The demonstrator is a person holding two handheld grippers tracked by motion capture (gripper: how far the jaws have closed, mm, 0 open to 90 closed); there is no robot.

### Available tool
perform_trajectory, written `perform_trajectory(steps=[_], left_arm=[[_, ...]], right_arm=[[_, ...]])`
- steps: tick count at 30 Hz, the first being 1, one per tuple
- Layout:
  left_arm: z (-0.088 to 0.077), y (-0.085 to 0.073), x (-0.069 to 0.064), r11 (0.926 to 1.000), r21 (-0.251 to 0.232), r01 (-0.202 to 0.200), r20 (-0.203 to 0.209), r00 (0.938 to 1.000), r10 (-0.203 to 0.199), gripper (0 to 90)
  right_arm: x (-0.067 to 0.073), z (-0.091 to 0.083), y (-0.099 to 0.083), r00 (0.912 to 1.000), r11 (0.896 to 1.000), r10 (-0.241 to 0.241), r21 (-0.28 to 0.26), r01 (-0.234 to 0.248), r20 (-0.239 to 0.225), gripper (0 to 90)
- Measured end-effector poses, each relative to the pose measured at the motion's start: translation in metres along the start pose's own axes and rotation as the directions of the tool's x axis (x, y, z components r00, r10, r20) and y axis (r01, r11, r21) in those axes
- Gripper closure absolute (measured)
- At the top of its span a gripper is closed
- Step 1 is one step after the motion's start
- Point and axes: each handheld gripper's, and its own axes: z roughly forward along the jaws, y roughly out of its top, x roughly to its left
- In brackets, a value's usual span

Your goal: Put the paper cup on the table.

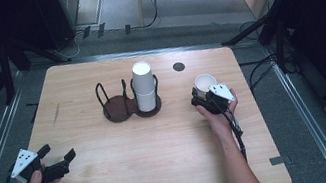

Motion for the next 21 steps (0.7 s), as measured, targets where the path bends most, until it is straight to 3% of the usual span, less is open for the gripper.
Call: perform_trajectory(steps=[6, 11, 21], left_arm=[[0.000, 0.000, 0.001, 1.0000, -0.007, 0.007, 0.005, 1.0000, -0.007, 0.0], [0.000, 0.000, 0.000, 1.0000, -0.004, 0.002, 0.002, 1.0000, -0.002, 0.0], [0.001, 0.000, 0.000, 1.0000, 0.001, -0.002, 0.004, 1.0000, 0.002, 0.0]], right_arm=[[-0.001, -0.007, -0.001, 0.9995, 1.000, -0.019, -0.014, 0.019, -0.024, 10.5], [-0.004, -0.018, 0.002, 0.9977, 0.999, -0.023, -0.024, 0.022, -0.063, 0.0], [-0.004, -0.038, 0.008, 0.9953, 0.999, -0.039, -0.038, 0.035, -0.088, 0.0]])
